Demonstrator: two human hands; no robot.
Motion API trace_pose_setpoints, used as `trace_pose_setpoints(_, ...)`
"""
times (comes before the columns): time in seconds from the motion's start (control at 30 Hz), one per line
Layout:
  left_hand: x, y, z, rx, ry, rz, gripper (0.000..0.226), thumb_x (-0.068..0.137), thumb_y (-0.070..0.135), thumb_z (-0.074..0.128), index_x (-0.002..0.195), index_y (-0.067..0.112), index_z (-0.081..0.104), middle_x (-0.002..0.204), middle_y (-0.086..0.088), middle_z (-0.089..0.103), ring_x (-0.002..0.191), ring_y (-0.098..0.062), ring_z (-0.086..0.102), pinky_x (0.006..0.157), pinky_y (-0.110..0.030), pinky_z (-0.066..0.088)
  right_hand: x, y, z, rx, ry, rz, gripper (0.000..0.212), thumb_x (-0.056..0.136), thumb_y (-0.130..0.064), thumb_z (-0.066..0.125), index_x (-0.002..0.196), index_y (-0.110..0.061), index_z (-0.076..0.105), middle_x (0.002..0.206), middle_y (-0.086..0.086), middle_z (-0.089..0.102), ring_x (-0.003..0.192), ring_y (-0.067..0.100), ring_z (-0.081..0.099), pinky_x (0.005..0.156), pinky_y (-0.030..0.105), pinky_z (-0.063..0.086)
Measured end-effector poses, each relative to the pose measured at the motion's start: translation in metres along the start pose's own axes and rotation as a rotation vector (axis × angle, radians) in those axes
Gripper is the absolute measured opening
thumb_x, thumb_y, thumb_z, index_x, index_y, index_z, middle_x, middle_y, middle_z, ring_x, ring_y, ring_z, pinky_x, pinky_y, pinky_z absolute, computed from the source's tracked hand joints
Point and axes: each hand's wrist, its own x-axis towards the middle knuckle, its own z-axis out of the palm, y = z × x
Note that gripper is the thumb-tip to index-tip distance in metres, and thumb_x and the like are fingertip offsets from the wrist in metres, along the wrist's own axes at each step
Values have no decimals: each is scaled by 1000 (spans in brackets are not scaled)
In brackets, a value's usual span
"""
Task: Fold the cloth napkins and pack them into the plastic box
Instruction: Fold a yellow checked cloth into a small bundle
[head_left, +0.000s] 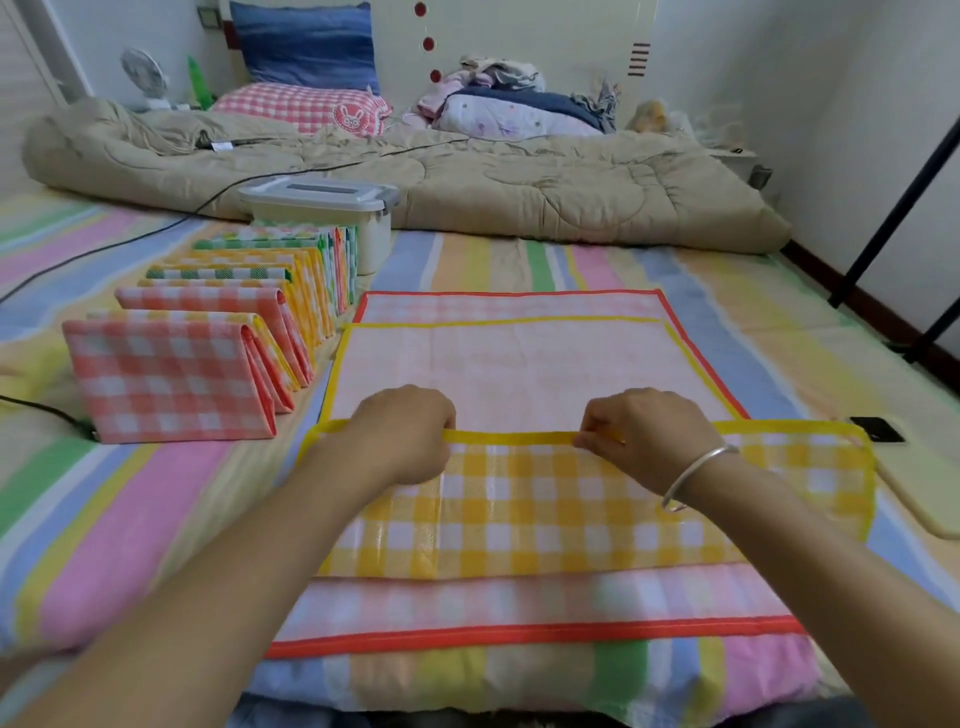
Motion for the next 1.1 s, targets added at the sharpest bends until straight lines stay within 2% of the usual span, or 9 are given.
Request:
trace_pose_setpoints(0.1,-9,2,32,-9,394,50,48,88,11,60,135,20,54,131,-1,55,119,-26,53,101,-36,36,18,-1,21,27,19,14,27,96,-48,51,103,-27,67,102,-7,65,103,17,56,68,28,35)
trace_pose_setpoints(0.2,-21,9,59,-96,673,191,36,78,16,61,113,19,68,116,0,65,104,-24,62,102,-37,36,36,-1,42,44,18,22,28,96,-44,52,106,-22,67,106,-2,65,107,19,55,76,30,42)
trace_pose_setpoints(0.27,-27,12,71,-123,649,227,29,85,27,53,108,22,70,114,4,67,105,-18,62,105,-39,36,48,0,53,63,19,24,28,96,-40,55,106,-19,68,107,1,65,109,22,54,82,31,43)
trace_pose_setpoints(0.43,-25,5,90,-52,447,134,50,99,46,31,124,24,68,133,4,64,127,-16,57,114,-41,31,75,2,64,95,20,39,27,97,-39,54,107,-18,66,110,1,64,106,23,55,81,32,44)
trace_pose_setpoints(0.53,-19,3,89,-54,295,94,80,95,62,-7,152,28,38,163,6,24,152,-13,18,125,-38,10,86,1,68,95,6,50,26,97,-39,53,107,-18,66,109,1,63,104,24,55,81,32,43)
trace_pose_setpoints(0.6,-15,0,93,-93,252,86,98,81,68,-30,159,30,16,165,9,-2,153,-9,-9,124,-36,-7,89,1,72,112,-3,68,25,97,-38,53,106,-18,66,108,0,61,103,23,55,79,31,43)
trace_pose_setpoints(0.77,-8,-4,103,-63,227,71,101,74,70,-36,159,31,1,164,11,-17,148,-4,-25,122,-37,-11,89,5,83,166,20,109,23,97,-36,55,103,-17,67,103,-1,60,102,21,52,77,30,41)
trace_pose_setpoints(0.93,-2,-8,111,-87,258,83,91,87,70,-23,159,26,13,166,5,-3,151,-9,-15,120,-39,-6,91,7,86,201,34,133,23,96,-35,56,103,-16,68,103,0,61,102,21,51,77,28,38)
trace_pose_setpoints(1.1,0,-9,115,-70,262,89,92,84,70,-26,159,28,5,164,7,-11,150,-9,-20,121,-40,-9,88,5,86,209,5,136,21,96,-32,57,109,-17,65,109,0,59,107,20,50,82,28,41)
